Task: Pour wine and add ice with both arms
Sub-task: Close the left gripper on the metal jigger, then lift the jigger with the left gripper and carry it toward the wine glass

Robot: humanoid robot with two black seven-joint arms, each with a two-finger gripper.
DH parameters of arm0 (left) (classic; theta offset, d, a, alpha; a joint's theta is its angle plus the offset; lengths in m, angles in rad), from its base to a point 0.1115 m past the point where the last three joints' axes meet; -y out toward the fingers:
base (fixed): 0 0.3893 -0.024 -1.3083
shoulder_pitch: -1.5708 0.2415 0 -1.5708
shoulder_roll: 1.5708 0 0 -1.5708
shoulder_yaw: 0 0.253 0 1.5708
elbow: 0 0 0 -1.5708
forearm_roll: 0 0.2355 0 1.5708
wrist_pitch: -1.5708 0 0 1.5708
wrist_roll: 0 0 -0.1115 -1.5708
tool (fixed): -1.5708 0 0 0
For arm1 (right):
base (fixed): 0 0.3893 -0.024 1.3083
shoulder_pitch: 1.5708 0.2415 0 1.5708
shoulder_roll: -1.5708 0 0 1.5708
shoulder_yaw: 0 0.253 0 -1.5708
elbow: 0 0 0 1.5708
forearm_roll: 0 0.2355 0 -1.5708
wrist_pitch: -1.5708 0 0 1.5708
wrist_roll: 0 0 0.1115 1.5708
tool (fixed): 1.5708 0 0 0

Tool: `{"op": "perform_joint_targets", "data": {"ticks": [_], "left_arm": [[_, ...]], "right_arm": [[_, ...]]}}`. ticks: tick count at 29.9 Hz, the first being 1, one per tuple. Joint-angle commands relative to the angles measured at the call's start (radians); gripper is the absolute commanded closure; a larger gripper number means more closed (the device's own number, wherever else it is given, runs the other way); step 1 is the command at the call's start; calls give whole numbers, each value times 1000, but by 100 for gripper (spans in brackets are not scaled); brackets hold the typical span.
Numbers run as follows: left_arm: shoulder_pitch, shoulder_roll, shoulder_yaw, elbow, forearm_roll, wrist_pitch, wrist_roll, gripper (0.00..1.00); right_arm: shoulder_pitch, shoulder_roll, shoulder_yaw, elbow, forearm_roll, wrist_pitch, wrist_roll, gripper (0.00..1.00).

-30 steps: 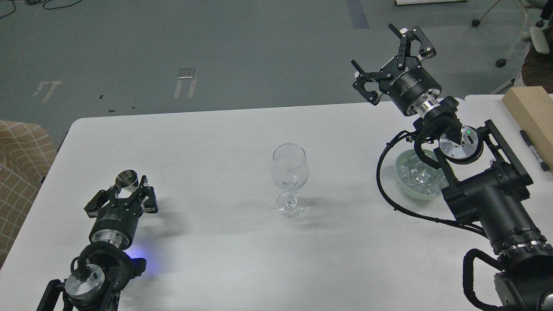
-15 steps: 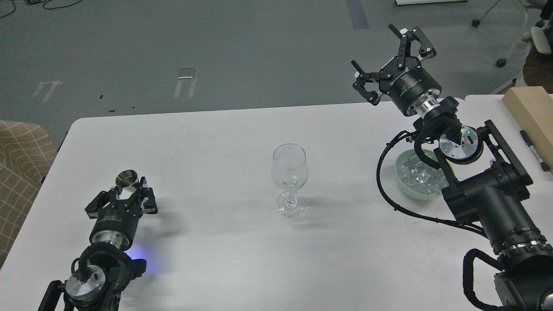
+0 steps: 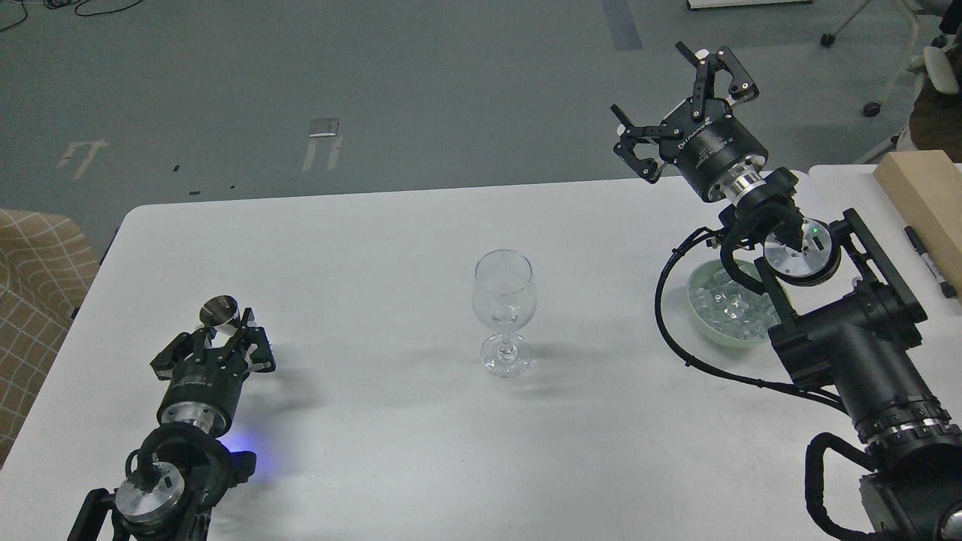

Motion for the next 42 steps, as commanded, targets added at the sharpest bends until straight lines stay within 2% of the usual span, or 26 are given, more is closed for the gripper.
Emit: {"op": "perform_joint_targets", "data": {"ticks": [1,20,28,32,36,42], "left_arm": [[0,0,1,0,0,1,0,64],[3,-1,-1,0,4,-23,-9,73],[4,-3,-1,0,6,-42,-9,81],[4,-4,1,0,6,-49,-12,89],[3,-4,2,0,6,-80,-33,94],[-2,-3,2,-2,6,-80,-44,96]], "right_arm": [[0,0,0,0,0,0,0,0],[-2,0,0,2,0,0,0,0],[-2,0,0,3,0,0,0,0],[-2,0,0,2,0,0,0,0],[-2,0,0,2,0,0,0,0],[0,0,0,2,0,0,0,0]]}}
